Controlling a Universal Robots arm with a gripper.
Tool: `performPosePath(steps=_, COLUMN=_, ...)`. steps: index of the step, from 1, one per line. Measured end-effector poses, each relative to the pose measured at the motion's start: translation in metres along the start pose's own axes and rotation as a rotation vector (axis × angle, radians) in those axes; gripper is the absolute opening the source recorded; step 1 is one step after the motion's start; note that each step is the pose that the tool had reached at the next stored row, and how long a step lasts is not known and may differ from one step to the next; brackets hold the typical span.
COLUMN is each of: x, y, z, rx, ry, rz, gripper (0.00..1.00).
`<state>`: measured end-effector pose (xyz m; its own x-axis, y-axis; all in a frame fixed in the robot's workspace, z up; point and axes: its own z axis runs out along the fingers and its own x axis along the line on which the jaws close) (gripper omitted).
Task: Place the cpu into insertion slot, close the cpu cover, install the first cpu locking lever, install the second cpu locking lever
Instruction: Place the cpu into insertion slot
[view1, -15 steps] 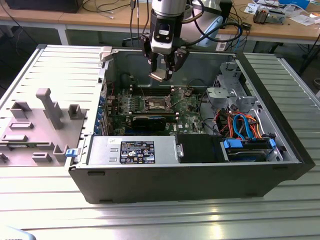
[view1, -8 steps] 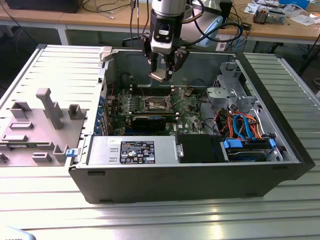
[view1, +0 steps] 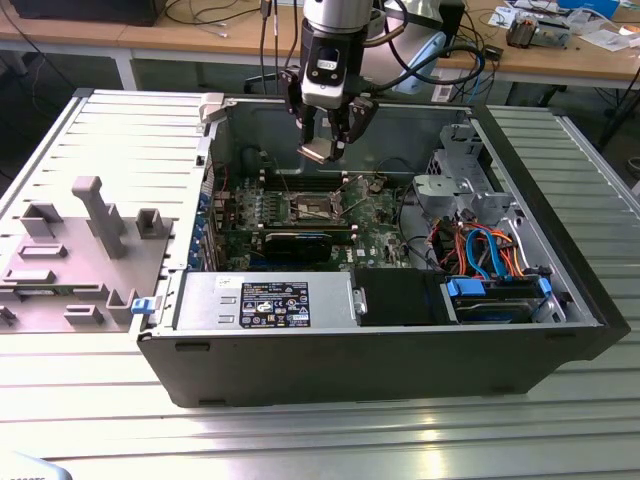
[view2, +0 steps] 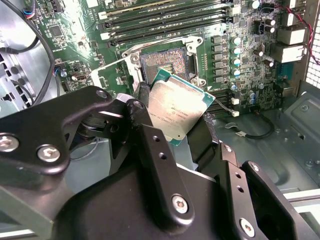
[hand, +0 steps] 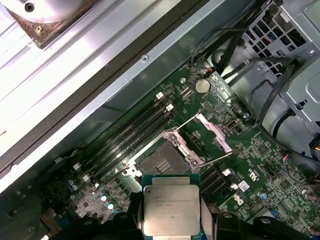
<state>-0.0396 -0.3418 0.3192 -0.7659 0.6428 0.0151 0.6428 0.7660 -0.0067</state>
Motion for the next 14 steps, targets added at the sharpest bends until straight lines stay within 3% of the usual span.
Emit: performPosePath(steps=14, x=0.0, y=0.0, z=0.0001, rx=-0.0002, ry=0.0001, rz=0.01, gripper=0.55)
